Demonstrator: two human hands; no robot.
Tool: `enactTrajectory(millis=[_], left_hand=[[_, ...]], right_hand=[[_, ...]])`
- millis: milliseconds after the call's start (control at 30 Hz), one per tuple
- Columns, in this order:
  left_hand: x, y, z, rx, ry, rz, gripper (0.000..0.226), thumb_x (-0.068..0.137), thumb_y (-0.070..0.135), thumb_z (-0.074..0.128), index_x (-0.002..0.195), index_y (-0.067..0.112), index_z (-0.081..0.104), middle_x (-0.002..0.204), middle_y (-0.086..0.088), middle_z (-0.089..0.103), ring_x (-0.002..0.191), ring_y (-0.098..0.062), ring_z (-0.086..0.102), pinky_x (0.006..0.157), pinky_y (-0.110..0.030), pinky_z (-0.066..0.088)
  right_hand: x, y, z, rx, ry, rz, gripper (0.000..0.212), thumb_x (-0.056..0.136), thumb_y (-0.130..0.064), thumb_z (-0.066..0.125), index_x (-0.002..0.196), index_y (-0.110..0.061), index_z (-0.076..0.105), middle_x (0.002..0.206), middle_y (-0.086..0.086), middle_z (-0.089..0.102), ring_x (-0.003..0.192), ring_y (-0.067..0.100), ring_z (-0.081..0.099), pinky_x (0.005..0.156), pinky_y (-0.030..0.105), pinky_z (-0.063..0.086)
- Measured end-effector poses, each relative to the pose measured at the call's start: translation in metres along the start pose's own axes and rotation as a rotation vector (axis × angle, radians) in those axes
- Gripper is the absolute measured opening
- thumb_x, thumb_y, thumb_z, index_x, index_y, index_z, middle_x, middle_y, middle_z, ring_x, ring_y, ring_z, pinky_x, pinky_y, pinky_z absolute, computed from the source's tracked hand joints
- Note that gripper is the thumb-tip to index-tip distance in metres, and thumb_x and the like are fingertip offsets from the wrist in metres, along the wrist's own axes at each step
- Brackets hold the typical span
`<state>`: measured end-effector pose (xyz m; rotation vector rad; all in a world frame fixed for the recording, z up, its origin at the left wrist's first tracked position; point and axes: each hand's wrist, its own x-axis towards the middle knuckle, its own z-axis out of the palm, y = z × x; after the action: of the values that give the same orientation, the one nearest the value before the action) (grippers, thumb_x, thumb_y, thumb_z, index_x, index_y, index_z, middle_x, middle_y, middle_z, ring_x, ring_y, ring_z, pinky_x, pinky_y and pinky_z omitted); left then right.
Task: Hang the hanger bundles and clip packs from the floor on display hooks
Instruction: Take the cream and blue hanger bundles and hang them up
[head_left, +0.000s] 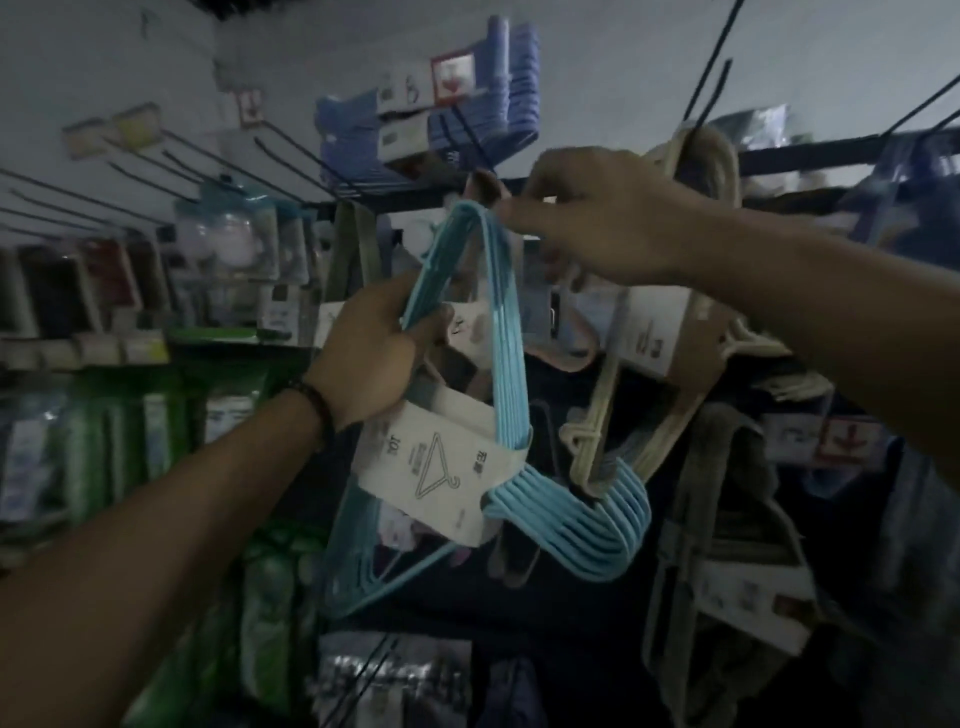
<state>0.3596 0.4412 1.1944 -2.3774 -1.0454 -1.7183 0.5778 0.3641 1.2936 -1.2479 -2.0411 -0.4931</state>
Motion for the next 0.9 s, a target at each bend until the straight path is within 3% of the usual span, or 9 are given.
enactTrajectory(millis=[133,267,400,500,600,667,767,833,900], left_hand=[[-0.029,-0.032,-0.036,-0.001,-0.037,0.02,0.025,0.103,0.017,0.064,0.116,0.037,0.068,0.098,0.018,0.071,0.084,0.012,0.064,0.071,-0.009,0.048],[-0.062,-0.079,-0.083,-0.032,-0.06,0.07,0.021,0.1,0.024,0.069,0.119,0.032,0.073,0.103,0.014,0.075,0.093,-0.002,0.069,0.081,-0.03,0.056],[-0.096,-0.126,-0.118,-0.109,-0.033,0.026,0.024,0.095,0.041,0.073,0.117,0.031,0.072,0.106,0.012,0.075,0.098,-0.005,0.07,0.085,-0.041,0.061],[-0.121,-0.154,-0.137,-0.044,-0.099,-0.087,0.042,0.08,0.066,0.078,0.112,0.04,0.066,0.107,0.015,0.069,0.098,-0.007,0.066,0.079,-0.038,0.059],[-0.152,-0.171,-0.149,-0.215,-0.041,-0.316,0.058,0.077,0.085,0.065,0.102,0.032,0.057,0.099,0.011,0.057,0.088,-0.001,0.061,0.078,-0.033,0.049],[-0.176,-0.188,-0.152,-0.533,-0.025,-0.682,0.049,0.091,0.075,0.055,0.106,0.029,0.061,0.097,0.013,0.056,0.079,0.005,0.063,0.083,-0.035,0.047],[-0.201,-0.228,-0.154,-0.959,-0.29,-1.205,0.09,0.078,0.089,0.056,0.131,0.018,0.071,0.123,-0.008,0.068,0.1,-0.026,0.069,0.101,-0.048,0.047],[-0.205,-0.245,-0.154,-1.216,-0.348,-1.307,0.102,0.073,0.092,0.057,0.136,0.012,0.068,0.136,-0.019,0.067,0.122,-0.04,0.066,0.115,-0.059,0.042],[-0.207,-0.245,-0.153,-1.359,-0.337,-1.327,0.1,0.082,0.085,0.059,0.139,0.003,0.064,0.139,-0.026,0.065,0.131,-0.04,0.062,0.119,-0.058,0.041]], right_hand=[[0.001,-0.059,0.04,0.059,-0.114,-0.015,0.065,0.088,-0.076,0.062,0.122,-0.021,0.06,0.107,0.003,0.066,0.092,0.023,0.068,0.08,0.048,0.06],[0.008,-0.11,0.107,0.185,-0.254,0.013,0.038,0.086,-0.056,0.079,0.104,-0.024,0.071,0.095,-0.001,0.074,0.086,0.015,0.071,0.077,0.041,0.059],[0.008,-0.149,0.16,0.446,-0.195,0.057,0.028,0.081,-0.039,0.09,0.096,-0.02,0.077,0.088,0.0,0.08,0.079,0.015,0.077,0.072,0.039,0.066],[0.001,-0.18,0.186,0.333,-0.088,0.093,0.036,0.076,-0.052,0.091,0.089,-0.023,0.075,0.078,-0.001,0.077,0.067,0.012,0.074,0.063,0.041,0.063],[-0.008,-0.198,0.21,0.192,-0.007,0.177,0.054,0.065,-0.068,0.089,0.093,-0.027,0.069,0.079,-0.01,0.072,0.064,0.004,0.068,0.053,0.029,0.059],[-0.019,-0.206,0.223,0.16,0.12,0.125,0.059,0.064,-0.07,0.088,0.095,-0.025,0.066,0.082,-0.012,0.07,0.067,0.002,0.066,0.054,0.023,0.053],[-0.048,-0.222,0.235,0.225,0.251,-0.117,0.058,0.066,-0.061,0.091,0.091,-0.021,0.056,0.084,-0.016,0.065,0.068,0.001,0.063,0.055,0.016,0.049],[-0.069,-0.233,0.244,0.234,0.235,-0.299,0.058,0.071,-0.055,0.092,0.094,-0.015,0.057,0.088,-0.007,0.065,0.069,0.006,0.062,0.055,0.022,0.052],[-0.092,-0.244,0.253,0.189,0.231,-0.467,0.052,0.081,-0.05,0.088,0.098,-0.013,0.055,0.089,0.0,0.063,0.069,0.013,0.058,0.053,0.029,0.051]])
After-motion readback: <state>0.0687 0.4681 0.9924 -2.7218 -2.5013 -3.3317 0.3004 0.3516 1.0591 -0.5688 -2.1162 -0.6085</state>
